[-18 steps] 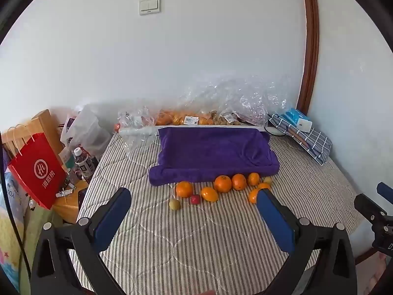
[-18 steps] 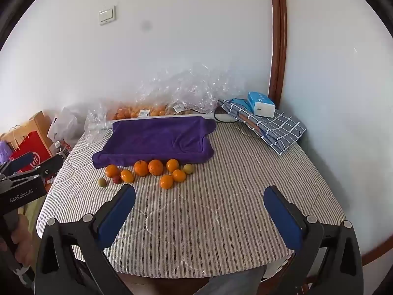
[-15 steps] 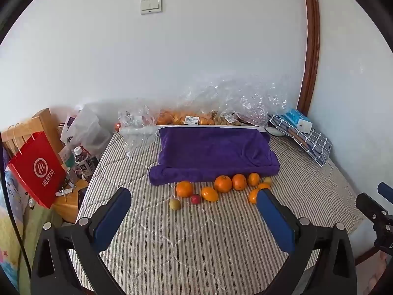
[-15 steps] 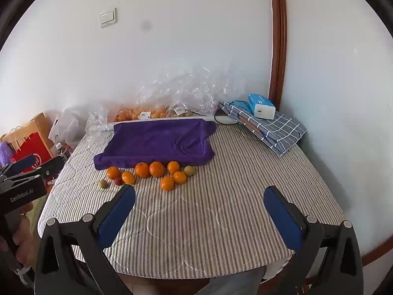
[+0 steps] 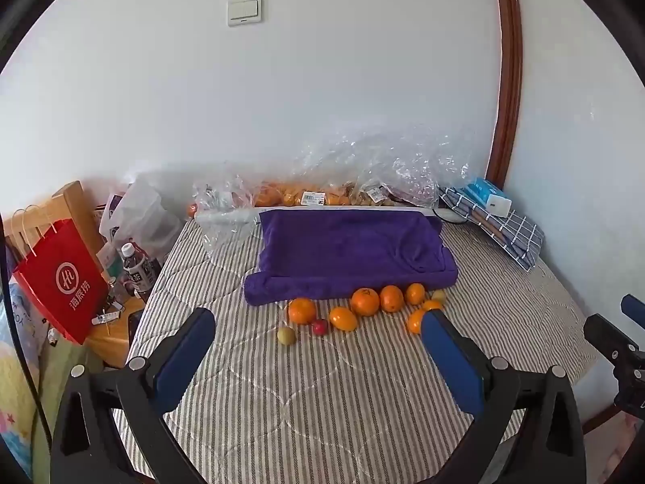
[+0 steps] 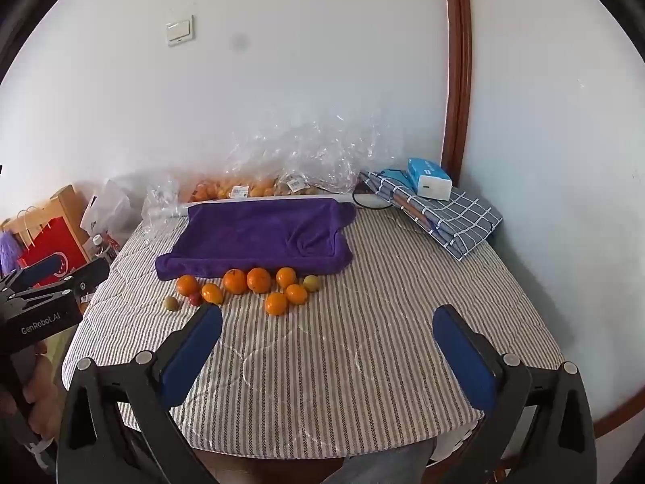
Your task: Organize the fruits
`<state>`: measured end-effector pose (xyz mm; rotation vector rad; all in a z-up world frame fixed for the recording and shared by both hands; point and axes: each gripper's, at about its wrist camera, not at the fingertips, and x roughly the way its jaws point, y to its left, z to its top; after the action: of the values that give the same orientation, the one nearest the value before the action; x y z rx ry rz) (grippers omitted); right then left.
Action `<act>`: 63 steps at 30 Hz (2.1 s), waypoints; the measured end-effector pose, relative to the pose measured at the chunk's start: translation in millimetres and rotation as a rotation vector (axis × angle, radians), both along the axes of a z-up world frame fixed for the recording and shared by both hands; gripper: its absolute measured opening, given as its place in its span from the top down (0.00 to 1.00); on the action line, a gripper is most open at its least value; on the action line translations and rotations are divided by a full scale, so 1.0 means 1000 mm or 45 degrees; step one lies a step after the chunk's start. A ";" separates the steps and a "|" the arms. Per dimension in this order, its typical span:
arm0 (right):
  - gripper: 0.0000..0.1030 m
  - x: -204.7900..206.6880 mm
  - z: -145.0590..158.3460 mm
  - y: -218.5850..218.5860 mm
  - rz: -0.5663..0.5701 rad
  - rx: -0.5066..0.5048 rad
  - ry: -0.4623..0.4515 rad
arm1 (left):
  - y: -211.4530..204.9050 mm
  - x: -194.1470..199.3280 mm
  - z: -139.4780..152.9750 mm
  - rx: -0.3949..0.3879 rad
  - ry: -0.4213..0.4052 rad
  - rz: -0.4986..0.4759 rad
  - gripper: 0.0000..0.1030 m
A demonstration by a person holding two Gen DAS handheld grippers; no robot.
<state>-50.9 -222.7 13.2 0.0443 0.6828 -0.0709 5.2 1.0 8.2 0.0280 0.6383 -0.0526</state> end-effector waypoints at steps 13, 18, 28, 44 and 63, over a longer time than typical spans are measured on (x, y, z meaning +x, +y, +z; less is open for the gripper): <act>0.00 0.000 0.004 -0.001 0.002 0.024 -0.019 | 0.000 -0.005 -0.002 -0.025 -0.003 0.004 0.00; 0.00 0.000 0.005 0.000 -0.003 0.009 -0.019 | 0.001 -0.006 -0.002 -0.021 -0.004 0.006 0.00; 0.00 -0.002 0.003 0.002 0.000 0.013 -0.017 | -0.002 -0.009 0.000 -0.019 -0.009 -0.004 0.00; 0.00 -0.007 0.005 0.005 0.008 0.039 -0.026 | -0.001 -0.009 0.001 -0.039 -0.018 -0.015 0.00; 0.00 -0.007 0.004 0.010 0.018 0.029 -0.028 | -0.001 -0.016 0.000 -0.054 -0.042 -0.033 0.00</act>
<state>-57.7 -213.0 16.8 0.0623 0.6620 -0.0489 -10.7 0.5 8.2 -0.0038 0.6036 -0.0906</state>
